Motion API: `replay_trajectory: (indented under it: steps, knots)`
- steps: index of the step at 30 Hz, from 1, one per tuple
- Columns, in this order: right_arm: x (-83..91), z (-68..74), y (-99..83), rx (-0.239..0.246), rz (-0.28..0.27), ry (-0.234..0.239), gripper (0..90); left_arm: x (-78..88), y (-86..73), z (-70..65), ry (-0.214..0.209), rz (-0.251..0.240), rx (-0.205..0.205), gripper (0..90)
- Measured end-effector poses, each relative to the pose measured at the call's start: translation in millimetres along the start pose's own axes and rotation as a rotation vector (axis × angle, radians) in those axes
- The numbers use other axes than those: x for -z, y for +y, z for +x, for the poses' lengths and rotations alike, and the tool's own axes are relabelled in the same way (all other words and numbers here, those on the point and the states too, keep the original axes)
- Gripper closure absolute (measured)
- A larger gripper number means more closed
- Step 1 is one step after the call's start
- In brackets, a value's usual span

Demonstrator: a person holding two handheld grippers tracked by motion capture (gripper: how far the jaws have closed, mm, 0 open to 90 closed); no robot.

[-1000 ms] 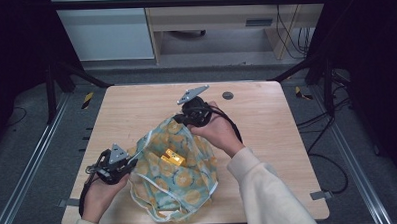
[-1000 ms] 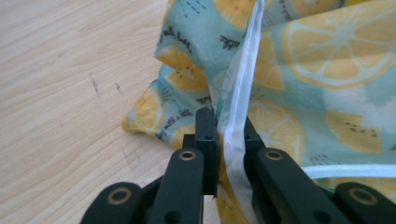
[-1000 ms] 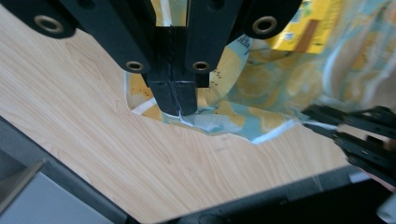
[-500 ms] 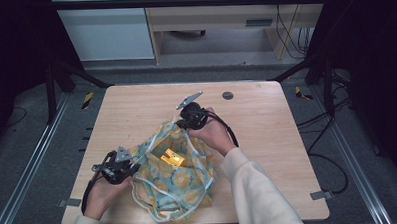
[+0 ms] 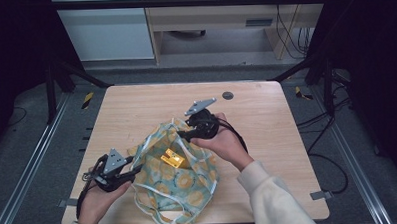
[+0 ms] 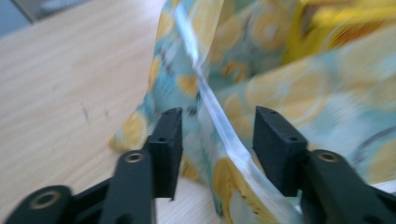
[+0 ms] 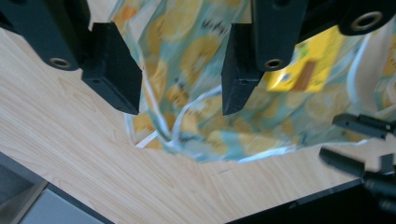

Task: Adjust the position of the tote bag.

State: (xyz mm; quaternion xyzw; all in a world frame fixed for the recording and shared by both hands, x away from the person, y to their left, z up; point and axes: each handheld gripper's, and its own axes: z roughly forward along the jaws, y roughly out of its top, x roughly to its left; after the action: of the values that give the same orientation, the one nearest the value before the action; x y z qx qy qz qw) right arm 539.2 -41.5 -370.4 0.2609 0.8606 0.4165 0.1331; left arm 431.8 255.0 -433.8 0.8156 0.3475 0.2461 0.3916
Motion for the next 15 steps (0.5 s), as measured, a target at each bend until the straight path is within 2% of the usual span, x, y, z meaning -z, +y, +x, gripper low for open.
replay_trajectory:
  steps: [3,5,8,9,11,13,15]
  knots:
    - [14.3,10.5,-11.8,0.005,-0.023,0.014,44.4,8.1,10.7,-7.3,-0.035,-0.06,-0.01,46.0]
    - [21.7,16.4,-21.1,-0.007,-0.036,0.028,43.7,8.4,17.3,-11.9,-0.088,-0.077,-0.02,39.0]
    - [30.6,23.3,-33.5,-0.01,-0.041,0.039,41.5,-1.1,23.6,-16.1,-0.177,-0.056,-0.057,30.0]
    - [32.7,24.6,-36.8,-0.014,-0.046,0.042,40.9,-6.6,24.9,-15.9,-0.192,-0.045,-0.065,27.8]
    - [35.6,26.5,-41.9,-0.021,-0.05,0.046,40.0,-21.4,25.1,-12.7,-0.229,-0.03,-0.042,25.1]
    - [35.7,27.6,-45.6,-0.025,-0.042,0.055,37.1,-31.5,25.0,-12.2,-0.249,-0.014,-0.063,21.8]
    - [34.8,28.9,-48.1,-0.035,-0.041,0.061,35.2,-41.5,25.5,-13.2,-0.279,0.022,-0.087,17.3]
